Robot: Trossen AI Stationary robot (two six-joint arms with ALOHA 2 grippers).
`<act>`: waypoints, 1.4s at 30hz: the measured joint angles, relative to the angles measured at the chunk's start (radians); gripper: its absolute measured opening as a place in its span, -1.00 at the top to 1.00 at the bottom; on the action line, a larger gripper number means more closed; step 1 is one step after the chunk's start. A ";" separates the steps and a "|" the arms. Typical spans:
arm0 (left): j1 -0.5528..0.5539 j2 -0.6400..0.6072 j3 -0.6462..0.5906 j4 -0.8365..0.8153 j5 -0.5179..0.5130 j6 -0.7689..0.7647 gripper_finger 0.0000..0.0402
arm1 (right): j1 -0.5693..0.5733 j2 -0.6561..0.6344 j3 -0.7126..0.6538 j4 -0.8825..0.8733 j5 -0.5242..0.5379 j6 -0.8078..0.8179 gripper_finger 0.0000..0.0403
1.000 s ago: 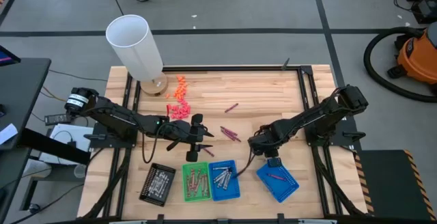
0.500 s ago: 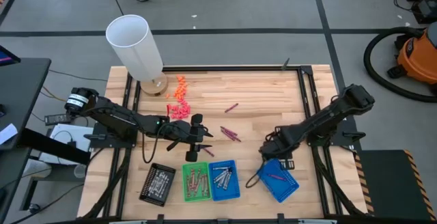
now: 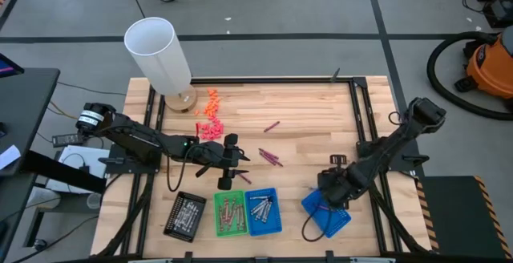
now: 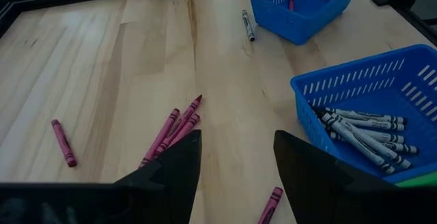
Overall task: Sort crayons
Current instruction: Put the black crayon into the left blue bin
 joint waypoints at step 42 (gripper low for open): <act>-0.001 0.000 0.000 -0.003 0.000 -0.011 0.03 | 0.153 0.036 -0.337 0.565 0.234 0.191 0.26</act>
